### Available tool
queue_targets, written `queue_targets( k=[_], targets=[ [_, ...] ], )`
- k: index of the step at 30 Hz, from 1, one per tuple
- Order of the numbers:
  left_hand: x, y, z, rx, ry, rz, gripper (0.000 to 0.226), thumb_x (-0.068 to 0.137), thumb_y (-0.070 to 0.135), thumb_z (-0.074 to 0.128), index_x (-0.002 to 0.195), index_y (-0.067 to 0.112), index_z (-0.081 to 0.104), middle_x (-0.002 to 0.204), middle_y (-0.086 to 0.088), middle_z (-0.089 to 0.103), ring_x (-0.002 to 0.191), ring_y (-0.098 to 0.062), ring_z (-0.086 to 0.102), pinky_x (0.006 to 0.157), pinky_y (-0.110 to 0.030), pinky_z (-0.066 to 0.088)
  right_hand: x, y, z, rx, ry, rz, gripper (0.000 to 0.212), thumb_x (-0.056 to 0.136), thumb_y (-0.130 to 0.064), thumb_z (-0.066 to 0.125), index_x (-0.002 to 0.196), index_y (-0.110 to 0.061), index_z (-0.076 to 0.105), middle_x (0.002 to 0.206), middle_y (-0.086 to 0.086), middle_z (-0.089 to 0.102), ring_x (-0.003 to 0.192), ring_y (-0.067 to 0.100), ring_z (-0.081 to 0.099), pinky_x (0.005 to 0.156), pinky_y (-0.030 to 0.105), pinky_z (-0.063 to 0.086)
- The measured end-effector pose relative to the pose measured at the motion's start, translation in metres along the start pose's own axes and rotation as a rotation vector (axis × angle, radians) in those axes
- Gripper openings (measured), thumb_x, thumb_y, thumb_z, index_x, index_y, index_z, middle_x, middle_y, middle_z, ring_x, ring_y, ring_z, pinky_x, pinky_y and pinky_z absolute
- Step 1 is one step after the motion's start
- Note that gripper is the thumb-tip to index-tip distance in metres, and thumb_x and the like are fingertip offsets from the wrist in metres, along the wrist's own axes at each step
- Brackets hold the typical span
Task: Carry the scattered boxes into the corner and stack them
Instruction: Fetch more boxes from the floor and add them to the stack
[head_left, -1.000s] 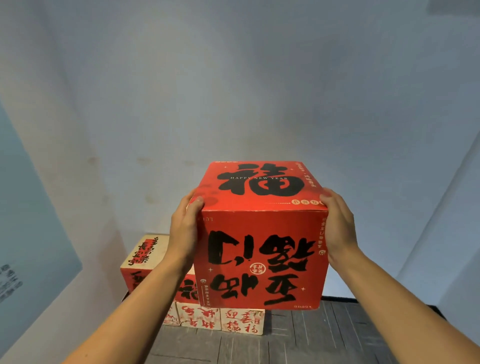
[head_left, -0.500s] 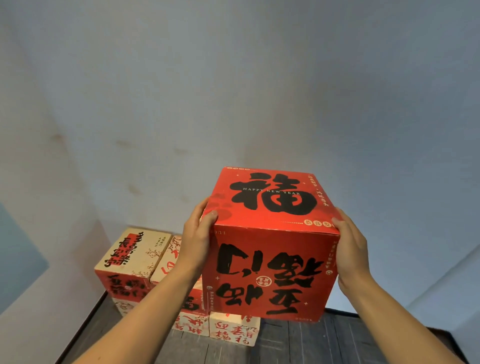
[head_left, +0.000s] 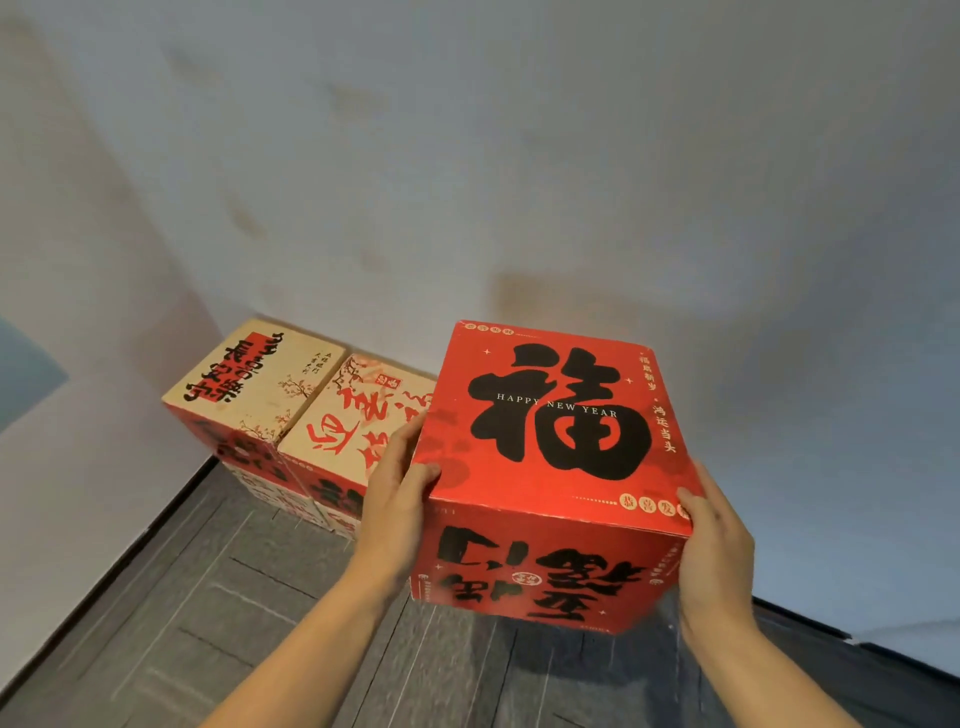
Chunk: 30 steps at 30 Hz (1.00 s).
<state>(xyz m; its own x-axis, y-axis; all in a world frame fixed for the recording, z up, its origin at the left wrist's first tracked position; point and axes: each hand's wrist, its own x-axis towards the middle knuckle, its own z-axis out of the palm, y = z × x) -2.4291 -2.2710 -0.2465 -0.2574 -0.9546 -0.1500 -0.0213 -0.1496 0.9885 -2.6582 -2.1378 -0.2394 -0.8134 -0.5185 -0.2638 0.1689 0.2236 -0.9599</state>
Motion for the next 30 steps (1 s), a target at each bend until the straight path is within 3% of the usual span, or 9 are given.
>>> queue_targets(
  k=[3, 7, 10, 12, 16, 20, 26, 28, 30],
  targets=[
    [0.02, -0.064, 0.007, -0.005, 0.006, -0.065, 0.056, 0.079, 0.028, 0.055, 0.134, 0.043, 0.06, 0.126, 0.029, 0.068, 0.121, 0.002, 0.062, 0.096, -0.027, 0.05, 0.035, 0.055, 0.006, -0.017, 0.036, 0.037, 0.033, 0.111, -0.024, 0.048, 0.121, -0.05, 0.066, 0.104, -0.014, 0.078, 0.093, 0.014, 0.076, 0.078, 0.038, 0.059],
    [0.049, -0.138, 0.009, 0.024, 0.007, -0.109, 0.057, 0.079, 0.023, 0.053, 0.133, 0.039, 0.059, 0.118, 0.033, 0.07, 0.109, 0.012, 0.064, 0.081, -0.01, 0.051, 0.074, 0.129, 0.019, -0.038, 0.045, 0.069, 0.033, 0.111, -0.026, 0.049, 0.137, -0.042, 0.059, 0.111, -0.012, 0.073, 0.093, 0.014, 0.074, 0.071, 0.034, 0.057],
    [0.069, -0.193, 0.01, 0.013, 0.006, -0.15, 0.051, 0.095, 0.004, 0.053, 0.137, 0.033, 0.058, 0.118, 0.024, 0.071, 0.1, 0.014, 0.066, 0.075, -0.008, 0.051, 0.098, 0.188, 0.029, -0.041, 0.053, 0.101, 0.032, 0.112, -0.025, 0.045, 0.138, -0.039, 0.057, 0.114, -0.009, 0.072, 0.096, 0.019, 0.073, 0.07, 0.034, 0.056],
    [0.08, -0.225, 0.011, 0.031, -0.005, -0.18, 0.057, 0.097, -0.008, 0.047, 0.135, 0.033, 0.057, 0.111, 0.031, 0.072, 0.098, 0.016, 0.065, 0.074, -0.007, 0.05, 0.11, 0.225, 0.035, -0.059, 0.033, 0.104, 0.033, 0.112, -0.023, 0.044, 0.14, -0.036, 0.057, 0.118, -0.006, 0.071, 0.099, 0.023, 0.073, 0.069, 0.033, 0.057],
    [0.097, -0.278, 0.016, 0.05, -0.002, -0.227, 0.057, 0.098, -0.006, 0.047, 0.132, 0.039, 0.058, 0.109, 0.04, 0.069, 0.102, 0.014, 0.066, 0.079, -0.012, 0.054, 0.136, 0.279, 0.042, -0.075, 0.028, 0.127, 0.037, 0.111, -0.024, 0.045, 0.144, -0.039, 0.056, 0.125, -0.006, 0.069, 0.109, 0.025, 0.071, 0.078, 0.039, 0.059],
    [0.111, -0.311, 0.018, 0.037, 0.02, -0.229, 0.056, 0.098, -0.005, 0.047, 0.138, 0.033, 0.058, 0.112, 0.037, 0.07, 0.106, 0.011, 0.066, 0.081, -0.012, 0.053, 0.155, 0.313, 0.052, -0.069, 0.006, 0.135, 0.035, 0.109, -0.025, 0.047, 0.131, -0.049, 0.062, 0.124, -0.006, 0.072, 0.112, 0.026, 0.072, 0.093, 0.052, 0.059],
    [0.128, -0.344, 0.014, 0.078, 0.013, -0.192, 0.06, 0.098, 0.002, 0.052, 0.143, 0.041, 0.057, 0.126, 0.035, 0.067, 0.119, 0.012, 0.06, 0.095, -0.017, 0.049, 0.174, 0.335, 0.063, -0.038, -0.009, 0.122, 0.04, 0.107, -0.016, 0.046, 0.133, -0.042, 0.062, 0.114, -0.006, 0.076, 0.1, 0.024, 0.075, 0.081, 0.041, 0.059],
    [0.131, -0.351, 0.014, 0.069, 0.006, -0.181, 0.059, 0.101, 0.005, 0.053, 0.145, 0.044, 0.055, 0.133, 0.032, 0.064, 0.124, 0.012, 0.057, 0.093, -0.011, 0.048, 0.176, 0.339, 0.066, -0.041, -0.015, 0.123, 0.041, 0.107, -0.015, 0.045, 0.133, -0.042, 0.062, 0.11, -0.008, 0.077, 0.098, 0.023, 0.076, 0.081, 0.041, 0.059],
    [0.127, -0.35, 0.014, 0.056, 0.032, -0.181, 0.055, 0.103, 0.008, 0.053, 0.148, 0.041, 0.054, 0.138, 0.03, 0.062, 0.127, 0.014, 0.055, 0.1, -0.012, 0.046, 0.176, 0.339, 0.066, -0.023, -0.013, 0.13, 0.039, 0.107, -0.019, 0.046, 0.135, -0.043, 0.06, 0.114, -0.007, 0.076, 0.102, 0.023, 0.075, 0.086, 0.045, 0.059]
  ],
)
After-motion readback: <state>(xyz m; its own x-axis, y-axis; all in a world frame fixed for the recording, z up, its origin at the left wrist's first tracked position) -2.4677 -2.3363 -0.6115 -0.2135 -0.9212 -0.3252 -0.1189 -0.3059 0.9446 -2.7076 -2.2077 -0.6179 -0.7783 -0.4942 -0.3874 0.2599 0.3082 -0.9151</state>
